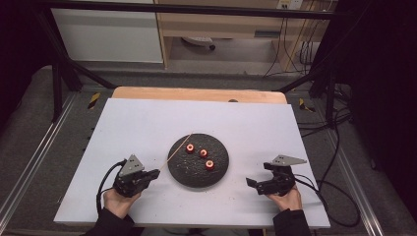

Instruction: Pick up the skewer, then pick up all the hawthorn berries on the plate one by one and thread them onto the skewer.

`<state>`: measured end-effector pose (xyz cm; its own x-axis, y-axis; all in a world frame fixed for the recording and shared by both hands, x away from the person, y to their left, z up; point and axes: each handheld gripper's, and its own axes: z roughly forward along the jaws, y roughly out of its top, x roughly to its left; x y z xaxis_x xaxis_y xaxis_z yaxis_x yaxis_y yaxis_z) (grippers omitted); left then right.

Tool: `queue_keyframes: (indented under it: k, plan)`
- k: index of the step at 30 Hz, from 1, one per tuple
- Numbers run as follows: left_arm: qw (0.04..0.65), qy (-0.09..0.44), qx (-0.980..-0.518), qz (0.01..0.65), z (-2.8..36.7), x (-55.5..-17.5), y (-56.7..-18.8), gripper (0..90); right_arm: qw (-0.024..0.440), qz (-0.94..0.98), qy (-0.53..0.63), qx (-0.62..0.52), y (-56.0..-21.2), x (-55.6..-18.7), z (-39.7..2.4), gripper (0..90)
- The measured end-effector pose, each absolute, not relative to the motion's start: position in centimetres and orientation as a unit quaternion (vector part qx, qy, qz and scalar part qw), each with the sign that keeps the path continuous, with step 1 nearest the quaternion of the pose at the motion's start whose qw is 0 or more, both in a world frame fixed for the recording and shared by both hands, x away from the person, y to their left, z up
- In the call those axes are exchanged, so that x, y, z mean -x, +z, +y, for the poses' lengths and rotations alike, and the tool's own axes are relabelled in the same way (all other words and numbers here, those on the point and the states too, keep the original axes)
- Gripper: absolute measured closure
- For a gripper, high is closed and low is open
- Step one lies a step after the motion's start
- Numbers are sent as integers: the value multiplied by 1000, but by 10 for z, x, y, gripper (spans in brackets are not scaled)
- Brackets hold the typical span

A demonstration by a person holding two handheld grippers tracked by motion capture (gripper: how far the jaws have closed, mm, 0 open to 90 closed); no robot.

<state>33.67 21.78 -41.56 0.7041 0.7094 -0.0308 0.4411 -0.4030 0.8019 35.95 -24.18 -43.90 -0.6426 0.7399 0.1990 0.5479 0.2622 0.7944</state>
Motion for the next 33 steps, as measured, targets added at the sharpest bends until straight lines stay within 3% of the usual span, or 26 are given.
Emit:
queue_keyframes:
  k: [33]
  plan:
    - [422,162,-820,351,227,-333,-426,878,89,861,365,-343,-396,-399,-126,51]
